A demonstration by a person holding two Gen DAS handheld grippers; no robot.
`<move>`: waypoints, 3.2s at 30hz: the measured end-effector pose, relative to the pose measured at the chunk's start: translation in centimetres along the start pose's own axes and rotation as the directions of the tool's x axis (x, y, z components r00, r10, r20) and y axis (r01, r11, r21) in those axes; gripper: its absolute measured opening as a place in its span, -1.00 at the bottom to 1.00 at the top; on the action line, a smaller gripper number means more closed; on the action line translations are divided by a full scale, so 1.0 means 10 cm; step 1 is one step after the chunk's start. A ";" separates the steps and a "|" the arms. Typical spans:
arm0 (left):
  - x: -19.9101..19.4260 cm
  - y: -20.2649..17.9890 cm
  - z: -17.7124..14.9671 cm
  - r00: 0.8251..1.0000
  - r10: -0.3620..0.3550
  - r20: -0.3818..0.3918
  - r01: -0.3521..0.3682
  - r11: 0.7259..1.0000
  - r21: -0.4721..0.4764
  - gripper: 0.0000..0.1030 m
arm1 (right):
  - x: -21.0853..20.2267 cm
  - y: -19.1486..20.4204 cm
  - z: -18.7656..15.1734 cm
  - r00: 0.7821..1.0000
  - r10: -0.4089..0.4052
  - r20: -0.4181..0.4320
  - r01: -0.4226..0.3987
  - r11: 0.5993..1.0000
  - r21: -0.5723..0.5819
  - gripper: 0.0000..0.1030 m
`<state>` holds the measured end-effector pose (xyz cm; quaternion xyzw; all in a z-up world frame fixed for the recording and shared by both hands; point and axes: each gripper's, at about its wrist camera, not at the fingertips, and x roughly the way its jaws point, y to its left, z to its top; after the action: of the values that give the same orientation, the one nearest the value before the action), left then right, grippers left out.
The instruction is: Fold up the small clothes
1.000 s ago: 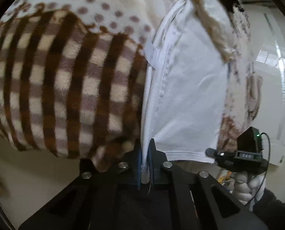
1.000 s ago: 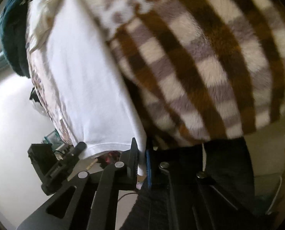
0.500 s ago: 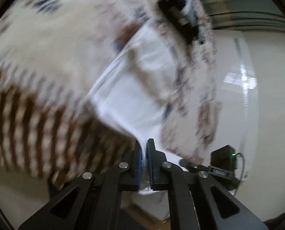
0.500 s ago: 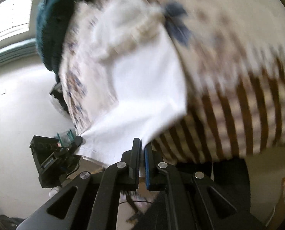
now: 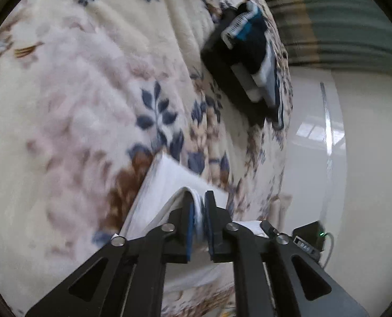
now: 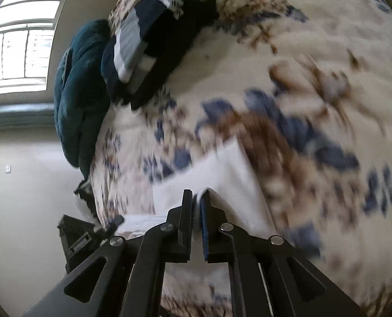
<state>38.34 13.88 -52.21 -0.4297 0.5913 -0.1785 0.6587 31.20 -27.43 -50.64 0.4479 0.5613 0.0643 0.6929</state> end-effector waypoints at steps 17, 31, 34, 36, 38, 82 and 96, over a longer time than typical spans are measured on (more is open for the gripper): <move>0.70 -0.14 0.22 0.955 0.292 -0.052 -0.259 0.908 0.329 -0.92 | 0.76 -0.17 0.21 0.973 -0.221 -0.062 0.215 0.973 -0.085 -0.92; 0.51 0.08 0.46 0.972 0.217 -0.091 -0.193 0.956 0.221 -0.11 | 0.53 -0.10 0.24 0.954 -0.299 -0.029 0.296 0.951 -0.088 -0.05; 0.42 0.14 0.30 0.982 0.154 -0.114 -0.132 0.975 0.176 0.03 | 0.41 -0.28 -0.01 0.959 -0.266 -0.099 0.262 0.963 -0.058 -0.03; 0.44 0.17 0.18 0.981 0.126 -0.149 -0.100 0.981 0.168 0.02 | 0.41 -0.42 -0.20 0.961 -0.228 -0.156 0.226 0.974 -0.030 -0.02; 0.44 0.18 0.08 0.984 0.117 -0.132 -0.094 0.981 0.172 -0.23 | 0.43 -0.48 -0.35 0.964 -0.209 -0.165 0.205 0.978 -0.035 -0.10; 0.44 -1.37 0.34 0.986 -0.025 -0.166 0.070 0.959 0.276 -0.72 | 0.15 0.80 0.60 0.965 0.071 -0.253 -0.131 0.965 -0.228 -0.75; 1.54 -2.32 2.72 0.999 -0.029 -0.046 0.044 0.933 0.357 -0.70 | 0.77 1.92 3.25 0.994 -0.008 -0.110 -0.035 0.923 -0.382 -0.75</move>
<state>73.62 -1.03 -45.68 -0.3098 0.5537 -0.3039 0.7107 69.03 -29.36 -43.88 0.3034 0.5716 0.2022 0.7351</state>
